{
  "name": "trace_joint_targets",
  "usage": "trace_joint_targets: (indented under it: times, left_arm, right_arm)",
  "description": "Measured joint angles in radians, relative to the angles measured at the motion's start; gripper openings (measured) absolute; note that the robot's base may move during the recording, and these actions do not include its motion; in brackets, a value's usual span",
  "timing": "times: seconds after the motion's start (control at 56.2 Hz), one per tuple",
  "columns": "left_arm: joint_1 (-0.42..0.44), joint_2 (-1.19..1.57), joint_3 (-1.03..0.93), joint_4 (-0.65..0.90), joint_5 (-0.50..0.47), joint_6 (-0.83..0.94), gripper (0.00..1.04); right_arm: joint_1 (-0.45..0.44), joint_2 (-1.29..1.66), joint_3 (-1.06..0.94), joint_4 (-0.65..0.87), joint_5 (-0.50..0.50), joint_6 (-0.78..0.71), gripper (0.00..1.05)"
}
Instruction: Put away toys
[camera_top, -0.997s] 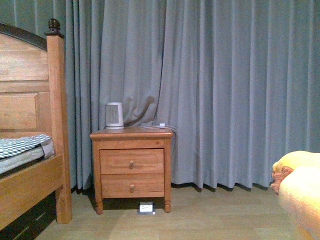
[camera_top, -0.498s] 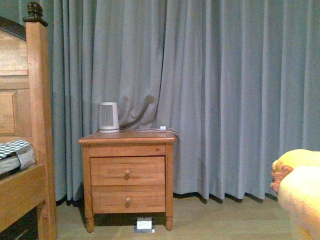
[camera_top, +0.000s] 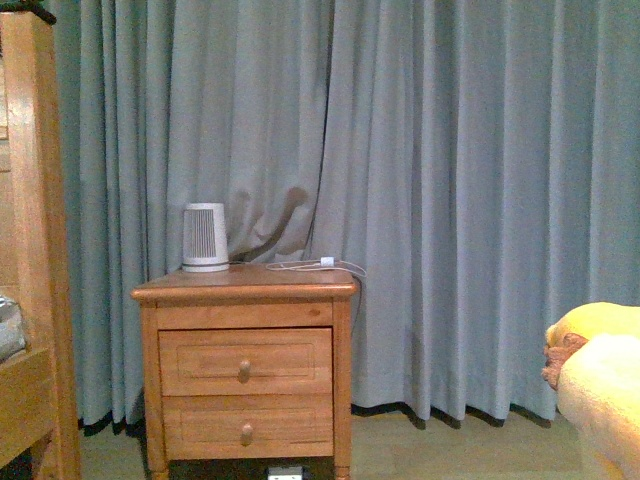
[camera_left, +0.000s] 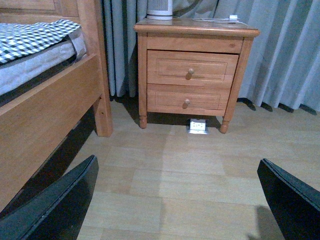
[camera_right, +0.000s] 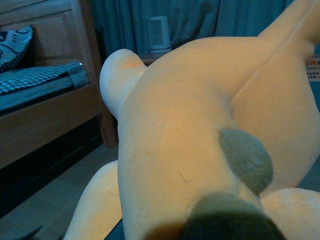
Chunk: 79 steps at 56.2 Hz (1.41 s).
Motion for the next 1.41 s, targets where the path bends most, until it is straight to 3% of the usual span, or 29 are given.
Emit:
trace_joint_targets:
  times: [1.406]
  left_arm:
    - [0.001, 0.0, 0.0, 0.0, -0.002, 0.0, 0.99]
  right_arm:
    - [0.0, 0.0, 0.0, 0.0, -0.005, 0.0, 0.17]
